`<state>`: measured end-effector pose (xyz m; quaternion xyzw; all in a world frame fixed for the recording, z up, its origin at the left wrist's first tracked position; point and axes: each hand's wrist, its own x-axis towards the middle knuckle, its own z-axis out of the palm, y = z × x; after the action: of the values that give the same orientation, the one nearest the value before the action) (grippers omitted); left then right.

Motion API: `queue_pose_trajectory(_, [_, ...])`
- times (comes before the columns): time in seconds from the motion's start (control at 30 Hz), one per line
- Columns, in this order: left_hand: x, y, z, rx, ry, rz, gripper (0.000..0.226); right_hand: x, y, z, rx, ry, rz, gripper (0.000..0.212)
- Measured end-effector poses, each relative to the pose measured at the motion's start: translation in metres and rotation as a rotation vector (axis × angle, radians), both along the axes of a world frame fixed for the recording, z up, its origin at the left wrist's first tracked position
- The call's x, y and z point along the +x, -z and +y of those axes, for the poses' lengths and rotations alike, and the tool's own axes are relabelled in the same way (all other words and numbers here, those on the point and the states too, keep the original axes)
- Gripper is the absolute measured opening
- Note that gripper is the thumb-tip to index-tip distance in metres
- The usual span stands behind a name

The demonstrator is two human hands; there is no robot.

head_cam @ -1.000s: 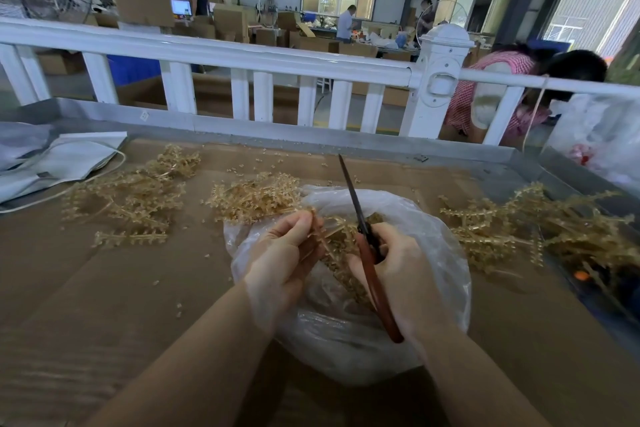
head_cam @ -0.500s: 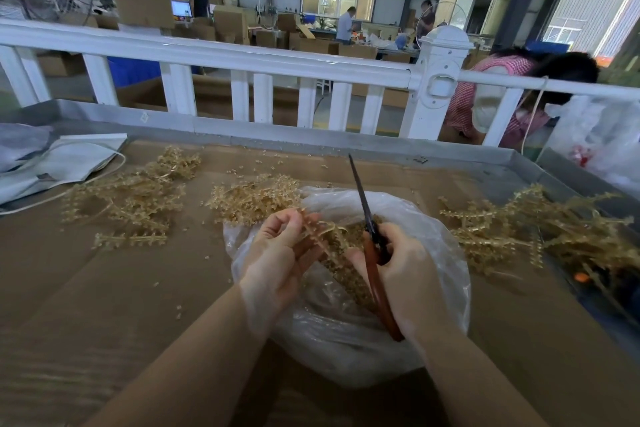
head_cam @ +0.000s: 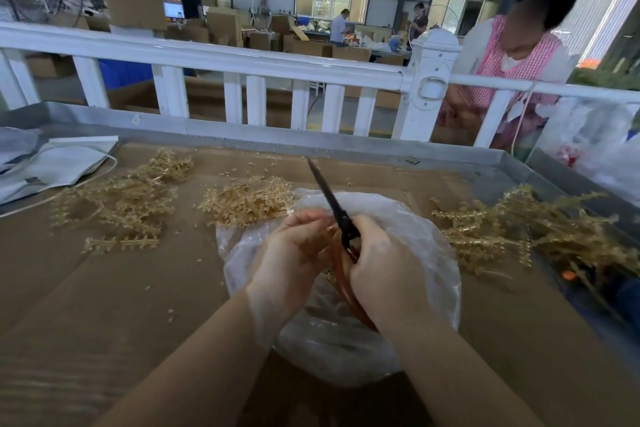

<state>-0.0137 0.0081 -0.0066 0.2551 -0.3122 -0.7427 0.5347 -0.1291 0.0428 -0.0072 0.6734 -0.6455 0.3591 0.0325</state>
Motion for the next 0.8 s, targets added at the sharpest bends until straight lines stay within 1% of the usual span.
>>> queue_pose_trajectory(0.07, [0.000,-0.001,0.000,0.039,0.041,0.008,0.027,0.003,0.004,0.002,-0.013,0.021,0.147,0.018])
queue_pose_trajectory(0.1, [0.000,-0.001,0.000,0.062,0.033,-0.018,0.028,0.004,0.006,0.003,-0.004,0.016,0.192,0.020])
queue_pose_trajectory(0.17, [-0.003,0.002,0.000,0.112,-0.020,-0.078,0.019,0.005,0.008,0.005,0.004,-0.025,0.240,0.027])
queue_pose_trajectory(0.23, [-0.004,0.003,-0.002,0.160,-0.089,-0.121,0.009,0.005,0.009,0.007,0.024,-0.067,0.251,0.037])
queue_pose_trajectory(0.3, [-0.004,0.003,-0.004,0.200,-0.146,-0.133,0.011,0.003,0.009,0.009,0.063,-0.130,0.242,0.048])
queue_pose_trajectory(0.37, [-0.003,0.003,-0.007,0.236,-0.185,-0.138,0.013,-0.001,0.004,0.010,0.124,-0.208,0.175,0.052])
queue_pose_trajectory(0.43, [-0.002,0.002,-0.008,0.252,-0.192,-0.148,0.012,-0.006,-0.006,0.011,0.154,-0.237,0.063,0.045])
queue_pose_trajectory(0.5, [-0.002,0.003,-0.007,0.240,-0.177,-0.134,0.013,-0.010,-0.014,0.010,0.119,-0.159,-0.041,0.028])
queue_pose_trajectory(0.57, [-0.002,0.002,-0.006,0.224,-0.154,-0.090,0.015,-0.013,-0.018,0.008,0.037,-0.045,-0.116,0.018])
queue_pose_trajectory(0.63, [-0.003,-0.001,-0.005,0.198,-0.123,-0.045,0.015,-0.014,-0.019,0.007,-0.007,0.017,-0.129,0.012])
queue_pose_trajectory(0.7, [-0.003,-0.003,-0.005,0.175,-0.106,-0.024,0.016,-0.014,-0.019,0.008,-0.021,0.029,-0.118,0.010])
queue_pose_trajectory(0.8, [-0.001,-0.004,-0.007,0.159,-0.126,-0.050,0.018,-0.010,-0.021,0.011,-0.020,0.011,-0.016,0.009])
